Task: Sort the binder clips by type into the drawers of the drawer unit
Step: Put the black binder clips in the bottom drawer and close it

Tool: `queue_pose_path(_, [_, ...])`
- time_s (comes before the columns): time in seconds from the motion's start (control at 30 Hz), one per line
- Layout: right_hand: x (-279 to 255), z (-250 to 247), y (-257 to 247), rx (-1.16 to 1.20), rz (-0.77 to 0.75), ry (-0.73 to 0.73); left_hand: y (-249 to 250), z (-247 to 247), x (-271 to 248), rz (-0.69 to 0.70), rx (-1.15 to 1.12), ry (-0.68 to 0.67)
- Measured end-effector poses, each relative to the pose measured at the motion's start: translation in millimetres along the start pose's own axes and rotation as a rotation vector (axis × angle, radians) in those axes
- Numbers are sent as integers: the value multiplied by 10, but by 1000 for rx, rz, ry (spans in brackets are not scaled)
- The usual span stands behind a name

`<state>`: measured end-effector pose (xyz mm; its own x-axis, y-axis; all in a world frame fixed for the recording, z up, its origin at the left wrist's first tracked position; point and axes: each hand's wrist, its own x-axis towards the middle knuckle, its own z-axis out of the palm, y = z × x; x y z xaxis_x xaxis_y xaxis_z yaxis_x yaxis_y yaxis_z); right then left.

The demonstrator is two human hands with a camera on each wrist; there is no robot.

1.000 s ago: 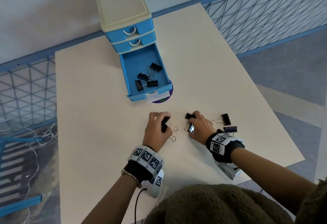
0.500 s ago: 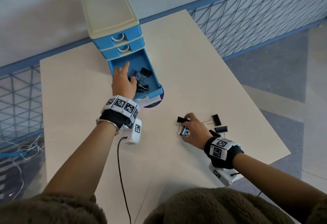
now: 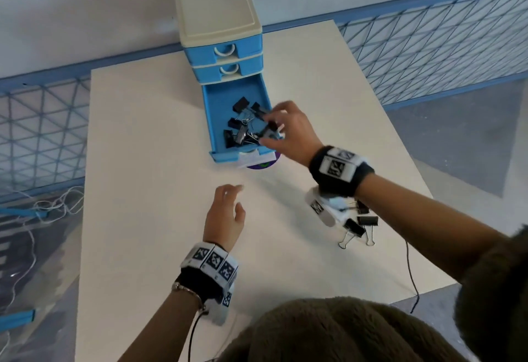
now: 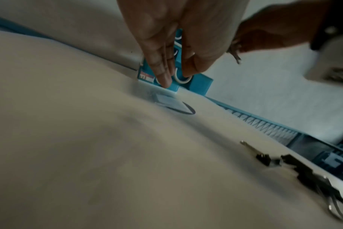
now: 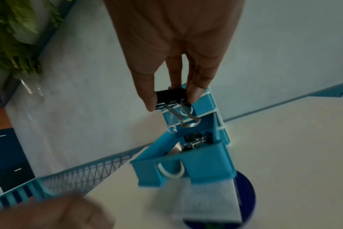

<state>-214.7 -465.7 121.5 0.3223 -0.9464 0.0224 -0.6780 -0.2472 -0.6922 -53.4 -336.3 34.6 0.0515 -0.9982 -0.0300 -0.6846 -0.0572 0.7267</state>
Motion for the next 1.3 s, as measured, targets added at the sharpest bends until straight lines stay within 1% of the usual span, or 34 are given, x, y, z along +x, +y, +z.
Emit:
queue_pose_path(0.07, [253, 31, -72, 20, 27, -40, -50, 28, -80, -36, 39, -79])
queue_pose_path(0.1, [328, 45, -84, 51, 42, -51, -69, 47, -112, -32, 67, -117])
queue_pose_path(0.17, [373, 59, -51, 124, 63, -41, -63, 90, -153, 0, 118, -203])
queue_pose_path(0.23, [302, 46, 49, 141, 80, -10, -14, 182, -159, 16, 189, -310])
queue_pose_path(0.33, [50, -14, 299, 127, 95, 40, 167, 394, -116, 46, 322, -487])
queue_pose_path(0.4, [-192, -77, 514, 83, 116, 60, 335, 545, -60, 119, 381, -574])
queue_pose_path(0.47, [-477, -148, 738, 19, 156, 39, 503, 690, 1, 200, 427, -635])
queue_pose_path(0.53, [-785, -217, 958, -61, 214, -27, 632, 836, 53, 257, 467, -680])
queue_pose_path(0.63, [-1235, -300, 1225, -194, 349, -157, 767, 1033, 107, 312, 510, -698])
queue_pose_path(0.7, [-1499, -333, 1318, -272, 448, -223, 832, 1138, 134, 347, 531, -700])
queue_pose_path(0.8, [-1803, -318, 1378, -351, 546, -272, 887, 1272, 173, 391, 577, -696])
queue_pose_path(0.87, [-1935, -252, 1385, -359, 578, -272, 904, 1345, 193, 385, 595, -687])
queue_pose_path(0.97, [-2040, -93, 1371, -374, 584, -283, 919, 1434, 208, 374, 618, -651])
queue_pose_path(1.07, [-2068, 26, 1354, -387, 558, -281, 932, 1483, 248, 302, 567, -604])
queue_pose_path(1.2, [-2068, 40, 1364, -385, 495, -275, 980, 1501, 332, 203, 474, -525])
queue_pose_path(1.3, [-2104, 22, 1398, -393, 446, -289, 1063, 1524, 369, 184, 431, -497])
